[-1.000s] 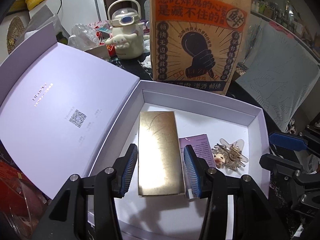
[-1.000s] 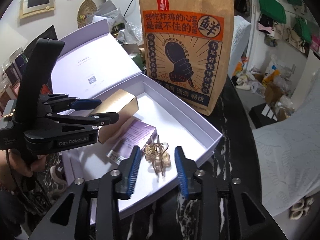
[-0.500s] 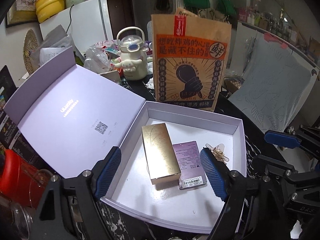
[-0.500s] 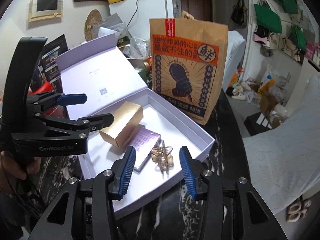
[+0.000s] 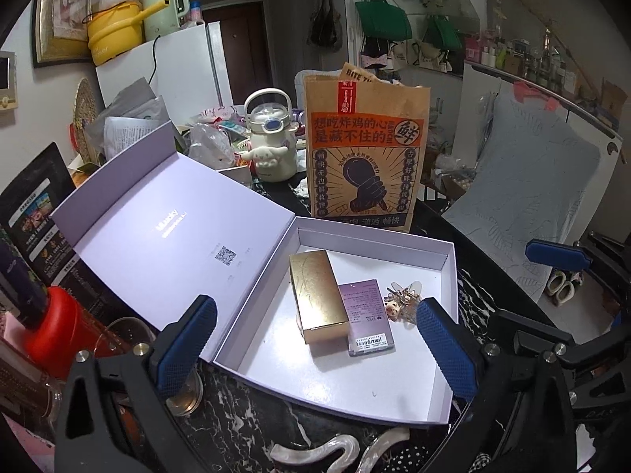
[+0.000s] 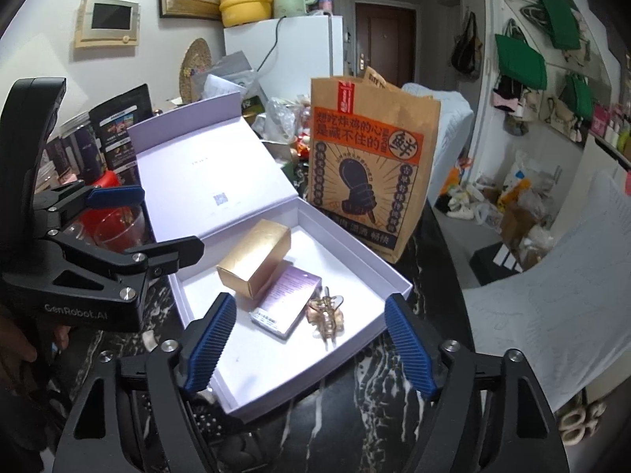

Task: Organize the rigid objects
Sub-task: 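Withdraw both tools from the box toward the scrunchies on the table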

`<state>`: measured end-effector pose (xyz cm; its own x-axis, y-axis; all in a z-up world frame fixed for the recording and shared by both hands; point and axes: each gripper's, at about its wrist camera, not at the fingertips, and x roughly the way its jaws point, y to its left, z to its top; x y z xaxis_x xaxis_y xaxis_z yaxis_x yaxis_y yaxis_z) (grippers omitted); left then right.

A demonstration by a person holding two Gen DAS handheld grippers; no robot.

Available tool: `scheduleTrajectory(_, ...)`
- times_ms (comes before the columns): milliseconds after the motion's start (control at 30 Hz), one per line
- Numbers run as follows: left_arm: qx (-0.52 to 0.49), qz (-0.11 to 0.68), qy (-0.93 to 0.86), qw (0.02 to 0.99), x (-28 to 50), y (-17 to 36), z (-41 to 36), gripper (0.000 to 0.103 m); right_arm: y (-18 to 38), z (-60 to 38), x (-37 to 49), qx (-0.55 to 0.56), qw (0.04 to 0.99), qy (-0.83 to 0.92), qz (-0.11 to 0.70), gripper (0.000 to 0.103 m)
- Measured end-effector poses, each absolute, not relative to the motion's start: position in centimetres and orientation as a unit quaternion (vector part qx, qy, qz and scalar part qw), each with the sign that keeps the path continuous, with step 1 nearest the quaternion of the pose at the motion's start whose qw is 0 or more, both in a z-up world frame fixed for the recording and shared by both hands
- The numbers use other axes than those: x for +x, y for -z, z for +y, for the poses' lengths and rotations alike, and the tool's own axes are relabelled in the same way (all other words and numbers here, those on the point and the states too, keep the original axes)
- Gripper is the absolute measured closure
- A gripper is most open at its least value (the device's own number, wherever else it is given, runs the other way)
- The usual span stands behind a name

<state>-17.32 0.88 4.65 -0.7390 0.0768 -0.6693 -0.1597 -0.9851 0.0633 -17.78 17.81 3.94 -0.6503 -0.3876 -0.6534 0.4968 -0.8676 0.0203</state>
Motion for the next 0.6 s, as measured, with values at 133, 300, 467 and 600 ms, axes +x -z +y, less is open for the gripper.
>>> scheduleTrajectory(133, -0.345, 0.064, -0.935, 0.058, -15.9, -5.3, 0.9, 0.000, -4.4, 17.8, -16.7, 0.329, 0.244, 0.908, 0.084, 0.020)
scheduleTrajectory(300, -0.337, 0.068, -0.937, 0.057, -14.2, -6.1, 0.8, 0.000, -4.9, 18.0, -15.7, 0.325, 0.248, 0.909, 0.077, 0.018)
scheduleTrajectory(467, -0.327, 0.060, -0.941, 0.061, -12.2, -7.1, 0.6, 0.000, -5.5, 18.2, -14.6, 0.318, 0.245, 0.912, 0.079, 0.016)
scheduleTrajectory(600, -0.323, 0.061, -0.942, 0.063, -10.9, -7.6, 0.6, 0.000, -5.8, 18.5, -13.6, 0.316, 0.244, 0.914, 0.079, 0.016)
